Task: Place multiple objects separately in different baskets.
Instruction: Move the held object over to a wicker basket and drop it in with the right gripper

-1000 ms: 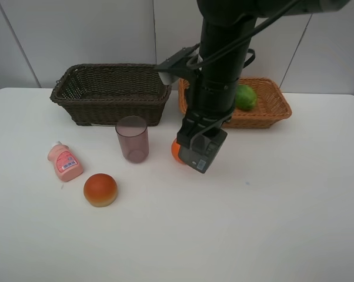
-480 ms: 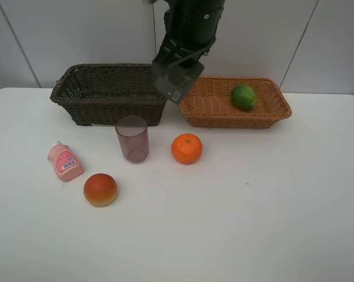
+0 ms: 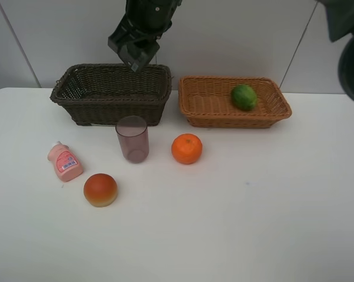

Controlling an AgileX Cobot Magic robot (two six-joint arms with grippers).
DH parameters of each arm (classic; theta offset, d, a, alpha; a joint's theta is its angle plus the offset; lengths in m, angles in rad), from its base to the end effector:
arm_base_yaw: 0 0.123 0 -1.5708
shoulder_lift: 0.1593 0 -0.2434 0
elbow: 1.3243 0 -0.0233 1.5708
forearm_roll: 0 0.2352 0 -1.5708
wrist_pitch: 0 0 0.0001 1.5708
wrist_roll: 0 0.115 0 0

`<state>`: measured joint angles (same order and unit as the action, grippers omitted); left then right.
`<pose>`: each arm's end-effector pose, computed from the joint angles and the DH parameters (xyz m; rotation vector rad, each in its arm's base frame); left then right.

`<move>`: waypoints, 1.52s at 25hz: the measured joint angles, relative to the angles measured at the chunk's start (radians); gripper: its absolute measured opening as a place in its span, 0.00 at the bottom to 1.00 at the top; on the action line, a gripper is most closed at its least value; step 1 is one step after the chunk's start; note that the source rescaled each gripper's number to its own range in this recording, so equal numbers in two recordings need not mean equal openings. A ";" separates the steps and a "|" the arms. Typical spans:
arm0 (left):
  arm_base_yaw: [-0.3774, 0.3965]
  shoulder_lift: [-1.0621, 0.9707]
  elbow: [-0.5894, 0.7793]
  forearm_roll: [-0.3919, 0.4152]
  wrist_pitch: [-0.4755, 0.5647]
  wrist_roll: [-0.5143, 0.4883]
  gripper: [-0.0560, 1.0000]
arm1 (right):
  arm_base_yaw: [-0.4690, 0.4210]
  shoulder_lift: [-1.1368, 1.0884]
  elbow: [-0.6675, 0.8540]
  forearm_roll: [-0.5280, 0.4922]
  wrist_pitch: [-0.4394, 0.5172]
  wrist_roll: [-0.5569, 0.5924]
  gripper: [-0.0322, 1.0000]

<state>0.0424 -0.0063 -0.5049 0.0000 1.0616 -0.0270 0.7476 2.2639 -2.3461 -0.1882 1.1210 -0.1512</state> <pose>0.0434 0.0018 0.2604 -0.0706 2.0328 0.0097 0.3633 0.3104 0.2539 -1.1153 2.2328 0.0005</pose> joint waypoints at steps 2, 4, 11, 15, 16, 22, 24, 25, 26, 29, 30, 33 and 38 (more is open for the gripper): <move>0.000 0.000 0.000 0.000 0.000 0.000 1.00 | -0.012 0.028 -0.013 0.026 -0.067 0.016 0.04; 0.000 0.000 0.000 0.000 0.000 0.000 1.00 | -0.026 0.049 -0.012 0.034 -0.121 0.025 0.04; 0.000 0.000 0.000 0.000 0.000 0.000 1.00 | -0.066 0.120 -0.012 0.032 -0.223 0.028 0.04; 0.000 0.000 0.000 0.000 0.000 0.000 1.00 | -0.067 0.154 -0.012 0.040 -0.296 0.028 0.04; 0.000 0.000 0.000 0.000 0.000 0.000 1.00 | -0.069 0.164 -0.012 0.044 -0.315 0.028 0.04; 0.000 0.000 0.000 0.000 -0.001 0.000 1.00 | -0.101 0.228 -0.012 0.047 -0.363 0.028 0.04; 0.000 0.000 0.000 0.000 -0.001 0.000 1.00 | -0.112 0.245 -0.012 0.047 -0.374 0.028 0.04; 0.000 0.000 0.000 0.000 -0.001 0.000 1.00 | -0.115 0.253 -0.012 0.047 -0.374 0.028 0.04; 0.000 0.000 0.000 0.000 -0.001 0.000 1.00 | -0.117 0.256 -0.012 0.048 -0.374 0.028 0.04; 0.000 0.000 0.000 0.000 -0.001 0.000 1.00 | -0.119 0.262 -0.012 0.052 -0.373 0.028 0.04; 0.000 0.000 0.000 0.000 -0.001 0.000 1.00 | -0.120 0.262 -0.012 0.057 -0.374 0.028 0.04; 0.000 0.000 0.000 0.000 -0.001 0.000 1.00 | -0.121 0.262 -0.012 0.094 -0.375 0.028 0.04; 0.000 0.000 0.000 0.000 -0.001 0.000 1.00 | -0.121 0.261 -0.016 0.113 -0.394 0.028 0.56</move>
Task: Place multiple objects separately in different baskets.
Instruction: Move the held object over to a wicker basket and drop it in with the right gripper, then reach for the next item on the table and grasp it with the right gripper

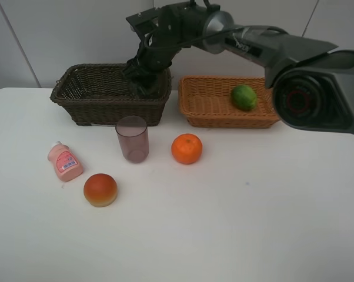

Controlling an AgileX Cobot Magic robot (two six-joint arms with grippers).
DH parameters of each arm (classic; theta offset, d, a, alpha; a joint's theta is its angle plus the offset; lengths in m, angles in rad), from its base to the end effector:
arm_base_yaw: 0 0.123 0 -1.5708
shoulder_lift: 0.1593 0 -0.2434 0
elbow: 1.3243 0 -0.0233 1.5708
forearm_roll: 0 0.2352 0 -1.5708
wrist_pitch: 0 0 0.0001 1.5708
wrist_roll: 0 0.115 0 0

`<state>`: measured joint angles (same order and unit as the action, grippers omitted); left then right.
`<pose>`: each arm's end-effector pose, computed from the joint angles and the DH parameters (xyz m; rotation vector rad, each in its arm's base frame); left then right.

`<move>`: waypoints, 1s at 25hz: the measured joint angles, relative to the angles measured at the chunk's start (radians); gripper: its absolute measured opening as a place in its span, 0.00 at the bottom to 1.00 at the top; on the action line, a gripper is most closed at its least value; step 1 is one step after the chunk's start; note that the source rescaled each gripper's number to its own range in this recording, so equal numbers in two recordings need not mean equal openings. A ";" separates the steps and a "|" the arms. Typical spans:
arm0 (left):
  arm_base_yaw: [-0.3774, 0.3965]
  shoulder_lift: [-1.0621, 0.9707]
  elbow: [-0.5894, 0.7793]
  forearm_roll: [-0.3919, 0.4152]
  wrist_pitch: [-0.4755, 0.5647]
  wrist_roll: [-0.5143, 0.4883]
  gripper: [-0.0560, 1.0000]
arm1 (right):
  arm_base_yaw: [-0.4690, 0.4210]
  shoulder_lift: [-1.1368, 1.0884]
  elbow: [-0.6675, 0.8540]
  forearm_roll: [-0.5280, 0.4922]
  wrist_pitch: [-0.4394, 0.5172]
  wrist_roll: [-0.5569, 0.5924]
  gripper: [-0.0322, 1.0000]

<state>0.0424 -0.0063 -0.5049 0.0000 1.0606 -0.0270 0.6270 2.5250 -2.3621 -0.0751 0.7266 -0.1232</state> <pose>0.0435 0.0018 0.2605 -0.0705 2.0318 0.0097 0.4362 0.3090 0.1534 -0.9101 2.1948 0.1559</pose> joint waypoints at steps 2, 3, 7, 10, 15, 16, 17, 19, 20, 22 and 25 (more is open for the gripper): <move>0.000 0.000 0.000 0.000 0.000 0.000 1.00 | 0.000 0.000 0.000 0.000 -0.004 0.000 0.74; 0.000 0.000 0.000 0.000 0.000 0.000 1.00 | 0.000 0.000 0.000 0.000 -0.004 0.000 0.78; 0.000 0.000 0.000 0.000 0.000 0.000 1.00 | 0.000 0.000 0.000 0.000 -0.004 0.010 0.82; 0.000 0.000 0.000 0.000 0.000 0.000 1.00 | 0.000 0.000 0.000 0.000 -0.004 0.023 0.84; 0.000 0.000 0.000 0.000 0.000 0.000 1.00 | 0.000 -0.001 0.000 0.000 0.004 0.027 0.84; 0.000 0.000 0.000 0.000 0.000 0.000 1.00 | 0.000 -0.005 0.000 0.000 0.017 0.027 0.84; 0.000 0.000 0.000 0.000 0.000 0.000 1.00 | 0.000 -0.011 0.000 0.000 0.033 0.027 0.84; 0.000 0.000 0.000 0.000 0.000 0.000 1.00 | 0.000 -0.035 0.000 0.000 0.077 0.026 0.84; 0.000 0.000 0.000 0.000 0.000 0.000 1.00 | 0.000 -0.050 0.000 -0.001 0.102 0.021 0.84; 0.000 0.000 0.000 0.000 0.000 0.000 1.00 | 0.000 -0.089 0.000 -0.014 0.169 0.005 0.84; 0.000 0.000 0.000 0.000 0.000 0.000 1.00 | 0.000 -0.141 -0.001 -0.051 0.279 -0.019 0.84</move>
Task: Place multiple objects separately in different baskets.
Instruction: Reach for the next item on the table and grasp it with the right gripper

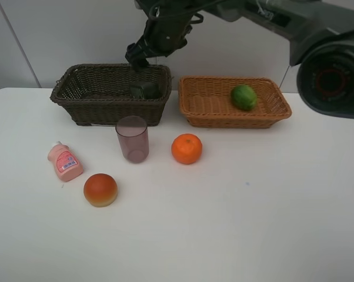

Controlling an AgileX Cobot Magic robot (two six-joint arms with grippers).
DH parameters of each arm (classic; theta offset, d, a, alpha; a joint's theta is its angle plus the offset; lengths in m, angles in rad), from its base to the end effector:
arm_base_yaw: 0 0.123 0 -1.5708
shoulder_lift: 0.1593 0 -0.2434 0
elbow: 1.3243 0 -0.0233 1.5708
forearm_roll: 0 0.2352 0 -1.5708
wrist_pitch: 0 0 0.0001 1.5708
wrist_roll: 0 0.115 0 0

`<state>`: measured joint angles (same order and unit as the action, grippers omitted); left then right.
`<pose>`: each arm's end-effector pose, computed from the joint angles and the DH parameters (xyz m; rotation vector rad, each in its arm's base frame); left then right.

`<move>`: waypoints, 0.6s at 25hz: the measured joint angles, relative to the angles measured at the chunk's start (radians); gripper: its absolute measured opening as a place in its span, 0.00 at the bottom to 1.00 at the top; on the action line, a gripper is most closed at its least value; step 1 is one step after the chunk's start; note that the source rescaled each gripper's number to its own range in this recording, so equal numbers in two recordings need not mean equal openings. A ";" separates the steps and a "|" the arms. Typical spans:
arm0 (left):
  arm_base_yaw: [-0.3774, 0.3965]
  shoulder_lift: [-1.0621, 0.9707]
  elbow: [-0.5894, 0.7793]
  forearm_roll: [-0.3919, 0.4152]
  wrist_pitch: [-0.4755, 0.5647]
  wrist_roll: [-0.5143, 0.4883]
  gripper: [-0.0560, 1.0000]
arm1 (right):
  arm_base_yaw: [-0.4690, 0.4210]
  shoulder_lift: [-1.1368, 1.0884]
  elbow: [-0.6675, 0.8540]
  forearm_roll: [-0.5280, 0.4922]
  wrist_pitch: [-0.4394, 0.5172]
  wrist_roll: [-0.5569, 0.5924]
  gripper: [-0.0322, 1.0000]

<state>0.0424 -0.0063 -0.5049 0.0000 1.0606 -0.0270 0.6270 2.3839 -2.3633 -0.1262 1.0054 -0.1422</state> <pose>0.0435 0.0018 0.2605 -0.0705 2.0318 0.0097 0.4137 0.2847 0.2069 -0.9754 2.3006 0.0398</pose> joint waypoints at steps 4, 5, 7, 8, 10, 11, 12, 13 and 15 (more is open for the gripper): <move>0.000 0.000 0.000 0.000 0.000 0.000 1.00 | 0.000 -0.047 -0.002 -0.012 0.167 -0.028 0.84; 0.000 0.000 0.000 0.000 0.000 0.000 1.00 | 0.000 -0.055 -0.002 -0.014 0.192 -0.029 0.84; 0.000 0.000 0.000 0.000 0.000 0.000 1.00 | 0.000 -0.067 -0.002 -0.014 0.211 -0.025 0.84; 0.000 0.000 0.000 0.000 0.000 0.000 1.00 | 0.000 -0.070 -0.002 -0.013 0.212 -0.015 0.84; 0.000 0.000 0.000 0.000 0.000 0.000 1.00 | 0.000 -0.079 -0.002 -0.012 0.214 0.021 0.84; 0.000 0.000 0.000 0.000 0.000 0.000 1.00 | 0.000 -0.081 -0.002 -0.012 0.214 0.035 0.84; 0.000 0.000 0.000 0.000 0.000 0.000 1.00 | 0.000 -0.085 -0.002 -0.012 0.214 0.051 0.84; 0.000 0.000 0.000 0.000 0.000 0.000 1.00 | 0.000 -0.087 -0.002 -0.012 0.214 0.065 0.84; 0.000 0.000 0.000 0.000 0.000 0.000 1.00 | 0.000 -0.089 -0.002 -0.012 0.214 0.083 0.84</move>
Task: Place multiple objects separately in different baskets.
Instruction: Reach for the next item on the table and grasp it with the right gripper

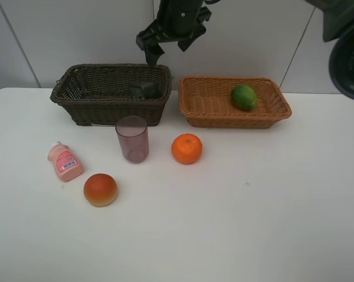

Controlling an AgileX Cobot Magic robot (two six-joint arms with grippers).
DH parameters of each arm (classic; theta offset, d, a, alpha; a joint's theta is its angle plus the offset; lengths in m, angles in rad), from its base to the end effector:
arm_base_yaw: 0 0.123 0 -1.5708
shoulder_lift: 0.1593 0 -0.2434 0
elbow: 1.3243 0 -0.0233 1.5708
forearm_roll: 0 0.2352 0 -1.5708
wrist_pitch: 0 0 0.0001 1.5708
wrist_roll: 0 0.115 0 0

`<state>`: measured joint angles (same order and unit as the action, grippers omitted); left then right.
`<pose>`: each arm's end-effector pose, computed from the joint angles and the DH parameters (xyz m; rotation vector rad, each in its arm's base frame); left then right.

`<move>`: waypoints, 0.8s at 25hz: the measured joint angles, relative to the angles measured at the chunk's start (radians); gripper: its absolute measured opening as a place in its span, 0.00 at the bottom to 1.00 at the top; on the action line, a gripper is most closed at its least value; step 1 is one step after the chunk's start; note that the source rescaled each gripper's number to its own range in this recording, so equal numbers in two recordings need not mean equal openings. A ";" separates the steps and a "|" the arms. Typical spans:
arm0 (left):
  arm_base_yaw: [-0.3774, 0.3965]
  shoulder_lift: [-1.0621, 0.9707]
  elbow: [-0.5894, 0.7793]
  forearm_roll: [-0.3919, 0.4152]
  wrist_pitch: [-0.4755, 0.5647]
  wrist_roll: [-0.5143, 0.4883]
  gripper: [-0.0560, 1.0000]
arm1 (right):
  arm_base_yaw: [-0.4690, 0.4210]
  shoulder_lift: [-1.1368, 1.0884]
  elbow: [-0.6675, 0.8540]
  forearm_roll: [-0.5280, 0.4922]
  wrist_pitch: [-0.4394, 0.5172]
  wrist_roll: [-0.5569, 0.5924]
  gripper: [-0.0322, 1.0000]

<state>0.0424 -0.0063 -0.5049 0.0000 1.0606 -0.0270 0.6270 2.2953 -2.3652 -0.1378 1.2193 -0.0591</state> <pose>0.0435 0.0018 0.2605 -0.0705 2.0318 0.0097 0.3914 0.2653 0.2377 -0.8967 2.4568 0.0123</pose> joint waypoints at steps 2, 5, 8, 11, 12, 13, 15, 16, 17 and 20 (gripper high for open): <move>0.000 0.000 0.000 0.000 0.000 0.000 1.00 | 0.000 0.000 0.000 0.000 0.000 0.016 0.84; 0.000 0.000 0.000 0.000 0.000 0.000 1.00 | 0.000 0.000 0.000 0.002 0.000 0.036 0.84; 0.000 0.000 0.000 0.000 0.000 0.000 1.00 | 0.000 -0.002 0.006 0.009 -0.002 0.049 0.84; 0.000 0.000 0.000 0.000 0.000 0.000 1.00 | 0.000 -0.033 0.083 0.014 -0.002 0.059 0.84; 0.000 0.000 0.000 0.000 0.000 0.000 1.00 | 0.000 -0.047 0.116 0.014 -0.002 0.059 0.84; 0.000 0.000 0.000 0.000 0.000 0.000 1.00 | 0.000 -0.065 0.156 0.016 0.000 0.059 0.84; 0.000 0.000 0.000 0.000 0.000 0.000 1.00 | 0.000 -0.105 0.235 0.018 0.002 0.059 0.84; 0.000 0.000 0.000 0.000 0.000 0.000 1.00 | 0.000 -0.122 0.267 0.019 0.002 0.059 0.84; 0.000 0.000 0.000 0.000 0.000 0.000 1.00 | 0.000 -0.144 0.305 0.021 0.001 0.059 0.84; 0.000 0.000 0.000 0.000 0.000 0.000 1.00 | 0.000 -0.204 0.416 0.028 -0.003 0.067 0.84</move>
<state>0.0424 -0.0063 -0.5049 0.0000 1.0606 -0.0270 0.6270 2.0912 -1.9488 -0.1098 1.2164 0.0079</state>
